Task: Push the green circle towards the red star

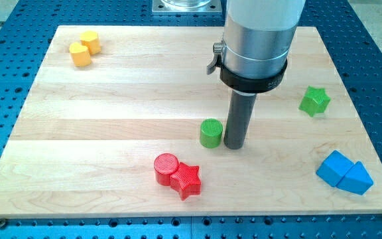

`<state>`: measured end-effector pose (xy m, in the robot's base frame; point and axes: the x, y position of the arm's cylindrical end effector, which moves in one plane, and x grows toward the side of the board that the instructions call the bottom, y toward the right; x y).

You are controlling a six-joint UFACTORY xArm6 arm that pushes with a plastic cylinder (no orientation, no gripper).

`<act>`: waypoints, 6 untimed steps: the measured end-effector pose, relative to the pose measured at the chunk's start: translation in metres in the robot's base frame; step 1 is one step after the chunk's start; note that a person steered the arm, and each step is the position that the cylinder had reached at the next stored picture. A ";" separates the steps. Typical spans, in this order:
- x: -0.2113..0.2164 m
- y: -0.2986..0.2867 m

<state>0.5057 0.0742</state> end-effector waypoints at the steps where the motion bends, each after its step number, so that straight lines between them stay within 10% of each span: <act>1: -0.046 0.002; 2: -0.077 -0.005; 6: 0.014 -0.014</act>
